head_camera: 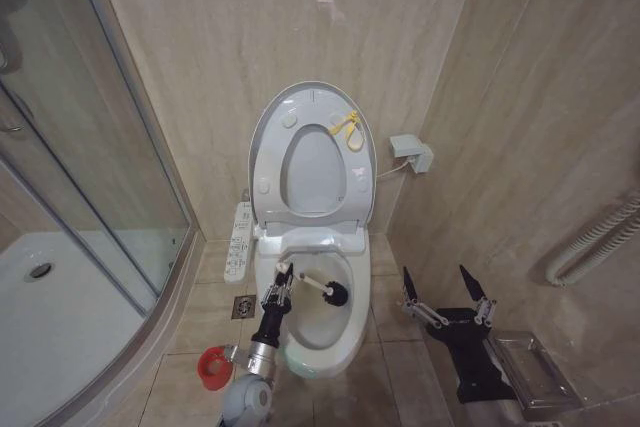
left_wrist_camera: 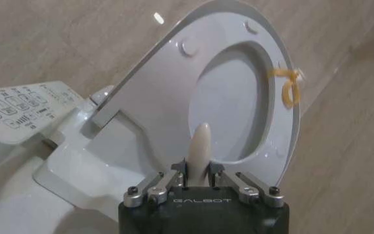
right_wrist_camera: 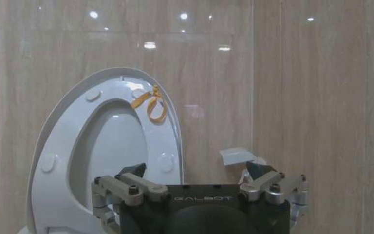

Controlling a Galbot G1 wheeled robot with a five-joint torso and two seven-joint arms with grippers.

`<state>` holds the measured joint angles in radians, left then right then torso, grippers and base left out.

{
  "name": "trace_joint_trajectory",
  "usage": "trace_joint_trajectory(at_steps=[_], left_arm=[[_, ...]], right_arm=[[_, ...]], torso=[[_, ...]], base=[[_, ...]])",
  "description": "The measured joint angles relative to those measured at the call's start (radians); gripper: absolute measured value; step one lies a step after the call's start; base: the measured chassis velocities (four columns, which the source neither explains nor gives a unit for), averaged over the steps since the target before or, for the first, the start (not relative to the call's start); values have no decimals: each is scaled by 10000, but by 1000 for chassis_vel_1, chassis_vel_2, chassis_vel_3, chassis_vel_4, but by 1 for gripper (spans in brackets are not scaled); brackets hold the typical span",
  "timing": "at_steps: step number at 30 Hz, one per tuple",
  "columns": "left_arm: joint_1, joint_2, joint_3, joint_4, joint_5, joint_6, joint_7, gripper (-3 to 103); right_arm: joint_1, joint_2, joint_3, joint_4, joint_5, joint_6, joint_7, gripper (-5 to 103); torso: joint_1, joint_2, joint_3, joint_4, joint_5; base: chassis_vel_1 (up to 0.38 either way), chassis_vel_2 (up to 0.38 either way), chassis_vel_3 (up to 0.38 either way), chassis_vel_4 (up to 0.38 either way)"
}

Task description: Open the toilet lid, clean the toilet bowl with a toilet brush, close the toilet lid, and flush.

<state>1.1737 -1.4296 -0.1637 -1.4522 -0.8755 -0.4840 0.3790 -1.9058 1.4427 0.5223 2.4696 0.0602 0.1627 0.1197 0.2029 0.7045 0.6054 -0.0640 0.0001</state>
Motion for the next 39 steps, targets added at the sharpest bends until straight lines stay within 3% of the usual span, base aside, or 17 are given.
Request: trace_joint_trajectory(at_steps=[2,5,8,10,14,19,22,25,28,30,31,34,36,39], left_arm=[[-12,-11,-18,87,152,19,-24,21],[-27,5,-188,583,1305,36,-176,21],[69,12,-307,529,1706,58,-154,21],[145,2,-309,323,1579,72,-116,21],[229,-48,-106,-381,512,185,41,21],[223,-20,-125,-292,422,273,27,21],[292,11,-570,380,2249,223,-84,21],[349,23,-724,390,2763,137,-133,21],[359,33,-663,-15,2478,99,-296,21],[314,85,-428,-526,1446,300,-591,21],[314,85,-428,-526,1446,300,-591,21],[223,151,-181,-829,139,784,-1024,21],[175,141,-175,-703,213,818,-1035,21],[122,93,-348,-37,1684,579,-773,21]], right_arm=[[0,0,0,0,0,0,0,100],[0,0,1,0,0,0,0,100],[0,0,1,0,0,0,0,100],[0,0,0,0,0,0,0,100],[0,0,0,0,0,0,0,100],[0,0,0,0,0,0,0,100],[0,0,0,0,0,0,0,100],[0,0,0,0,0,0,0,100],[0,0,0,0,0,0,0,100],[0,0,0,0,0,0,0,100],[0,0,0,0,0,0,0,100],[0,0,0,1,0,0,0,100],[0,0,0,0,-1,0,0,100],[0,0,0,0,0,0,0,100]], torso=[[0,0,0,0,0],[0,0,1,0,-2],[0,0,1,0,-1],[0,0,1,0,-1],[0,0,0,-1,0],[0,0,0,-1,-1],[0,0,0,0,-2],[0,0,0,-1,-2],[0,0,0,-2,-2],[0,0,0,-3,-2],[0,0,0,-3,-2],[0,0,0,1,1],[0,0,0,1,1],[0,0,0,0,-1]], base=[[0,0,0,0],[0,0,0,0],[0,0,0,0],[0,0,0,0],[0,0,0,0],[0,0,0,0],[0,0,0,0],[0,0,0,0],[0,0,0,0],[0,0,0,0],[0,0,0,0],[0,0,0,0],[0,0,0,0],[0,0,0,0]])
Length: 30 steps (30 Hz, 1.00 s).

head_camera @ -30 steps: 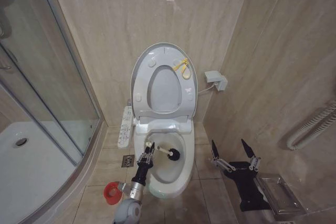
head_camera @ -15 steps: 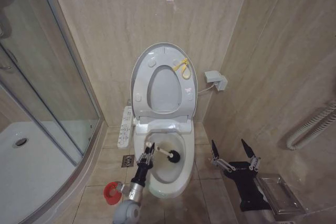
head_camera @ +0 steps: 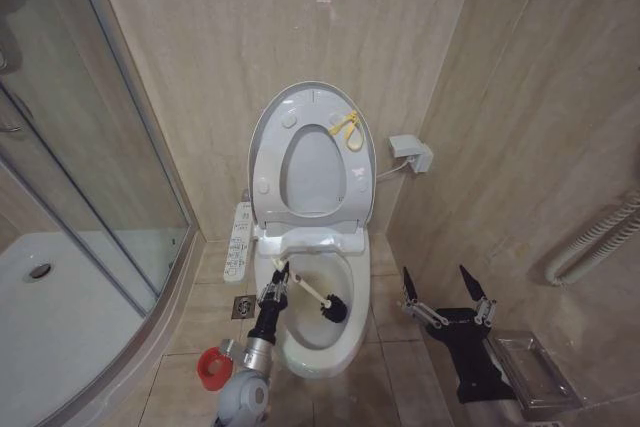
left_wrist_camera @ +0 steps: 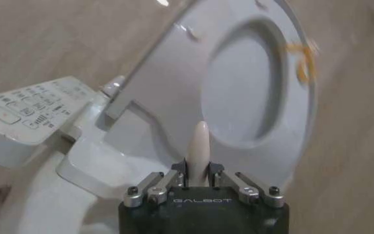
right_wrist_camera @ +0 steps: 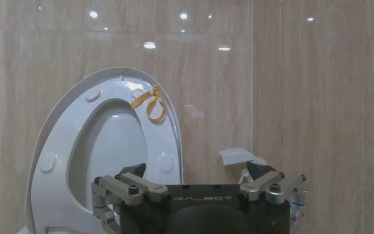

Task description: Open the toilet lid, clean the toilet bowl with a toilet brush, close the toilet lid, and flush.

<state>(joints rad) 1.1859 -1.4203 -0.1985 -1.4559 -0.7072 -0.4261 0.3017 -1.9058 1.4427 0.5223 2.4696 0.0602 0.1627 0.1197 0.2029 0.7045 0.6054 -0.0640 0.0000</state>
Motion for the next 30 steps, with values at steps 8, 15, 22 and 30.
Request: trace_joint_trajectory(at_steps=[8,15,22,30], left_arm=[[17,-23,-570,-8,2294,-700,58,21],[-17,158,-276,-658,66,-391,-259,21],[-154,206,-497,-44,1208,-359,-285,21],[-140,263,-666,-217,1331,-701,25,21]], right_arm=[[0,0,0,0,1,0,0,100],[0,0,0,0,1,0,0,100],[0,0,0,0,0,0,0,100],[0,0,0,0,0,0,0,100]], torso=[[0,0,0,0,-1],[0,0,0,-1,-1],[0,0,0,-1,0],[0,0,0,-2,0]], base=[[0,0,0,0],[0,0,0,0],[0,0,0,0],[0,0,0,0]])
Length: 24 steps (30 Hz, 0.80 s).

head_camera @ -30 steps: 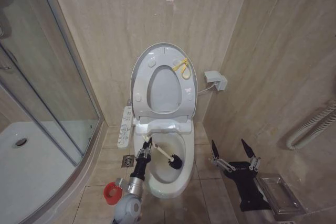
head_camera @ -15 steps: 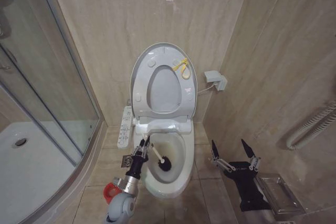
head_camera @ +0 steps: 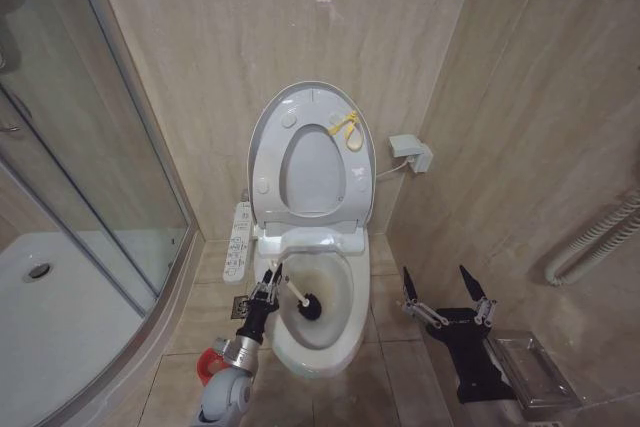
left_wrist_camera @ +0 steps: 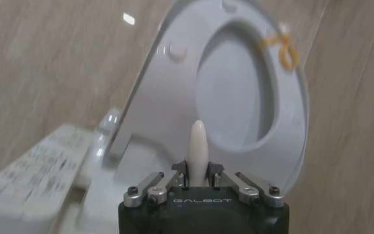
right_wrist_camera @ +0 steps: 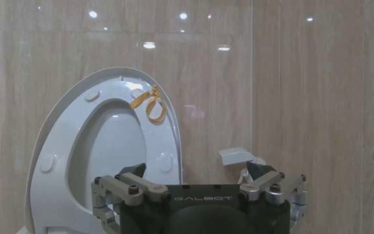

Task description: Open the toilet lid, clean the toilet bowl with a toilet brush, close the toilet lid, and flush.

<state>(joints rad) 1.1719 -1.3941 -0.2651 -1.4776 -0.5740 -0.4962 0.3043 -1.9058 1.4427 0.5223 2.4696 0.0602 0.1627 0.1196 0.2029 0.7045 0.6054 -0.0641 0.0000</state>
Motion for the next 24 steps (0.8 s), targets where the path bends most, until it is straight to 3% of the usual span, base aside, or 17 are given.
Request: trace_joint_trajectory(at_steps=[8,11,16,19,24], left_arm=[[546,595,-140,-1442,-1378,-157,572,21],[885,803,-294,-1993,-1534,-99,807,21],[1313,1063,-612,-2611,-1190,-130,1189,21],[1986,1400,-1380,-3557,-170,-468,1609,21],[2888,1884,-2265,-4998,68,-623,1766,21]], right_arm=[[0,0,0,0,0,0,1,100],[0,0,0,0,0,0,1,100],[0,0,0,-1,1,0,0,100],[0,0,0,0,0,0,0,100],[0,0,0,0,0,0,0,100]], torso=[[0,0,0,1,-1],[0,0,0,0,-1],[0,0,-1,1,-2],[0,1,0,1,-3],[0,0,-1,0,-2]], base=[[0,0,0,0],[0,0,0,0],[0,0,0,0],[0,0,0,0],[0,0,0,0]])
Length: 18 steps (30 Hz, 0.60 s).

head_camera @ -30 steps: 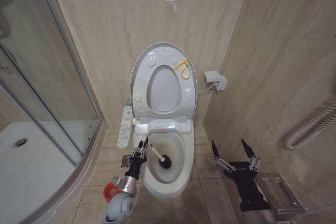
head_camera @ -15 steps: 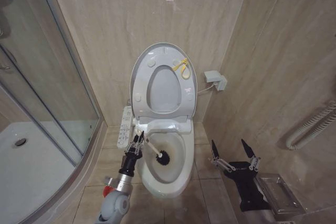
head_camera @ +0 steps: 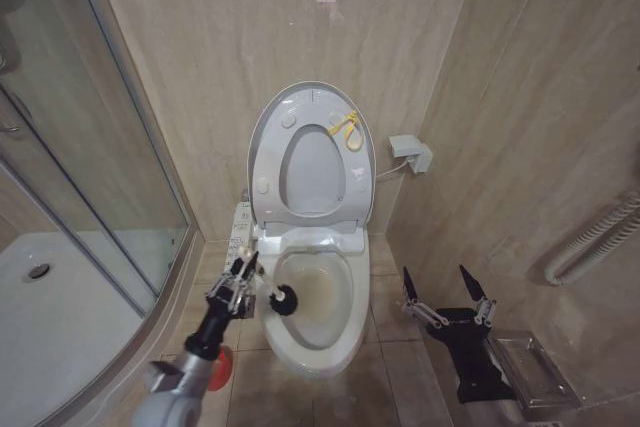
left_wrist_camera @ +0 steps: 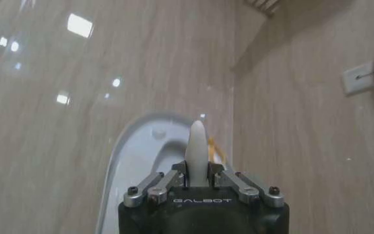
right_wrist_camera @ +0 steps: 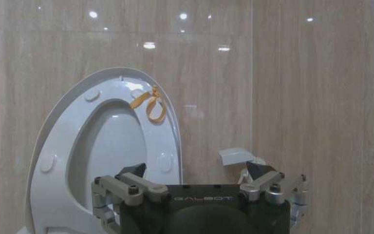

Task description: Open the toilet lid, clean the toilet bowl with a toilet brush, close the toilet lid, and flush.

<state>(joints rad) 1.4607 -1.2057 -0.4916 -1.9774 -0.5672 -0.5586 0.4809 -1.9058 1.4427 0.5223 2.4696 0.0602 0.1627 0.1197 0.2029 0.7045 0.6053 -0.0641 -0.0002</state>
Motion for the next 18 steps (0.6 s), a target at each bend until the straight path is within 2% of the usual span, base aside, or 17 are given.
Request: trace_joint_trajectory(at_steps=[5,7,9,15,17,18], left_arm=[[548,207,-471,-817,-123,-9,-92,21],[1210,255,-836,-1737,-157,84,-506,21],[1758,1,-1129,-2357,-54,97,-961,21],[2683,-593,-1791,-3205,604,-54,-1609,21],[3088,-752,-2249,-3546,807,-252,-2210,21],[3088,-752,-2249,-3546,807,-252,-2210,21]], right_arm=[[0,0,0,0,0,0,0,100],[0,-1,0,0,0,0,0,100],[0,0,-1,0,0,0,-1,100],[0,-1,-1,0,0,0,-1,100],[0,0,0,0,0,0,0,100],[0,0,0,0,0,0,0,100]], torso=[[0,0,0,-1,0],[0,0,0,0,3],[0,0,0,0,1],[0,0,0,1,1],[-1,1,0,0,3],[-1,1,0,0,3]], base=[[0,0,0,0],[0,0,0,0],[0,0,0,0],[0,0,0,0],[0,0,0,0],[0,0,0,0]])
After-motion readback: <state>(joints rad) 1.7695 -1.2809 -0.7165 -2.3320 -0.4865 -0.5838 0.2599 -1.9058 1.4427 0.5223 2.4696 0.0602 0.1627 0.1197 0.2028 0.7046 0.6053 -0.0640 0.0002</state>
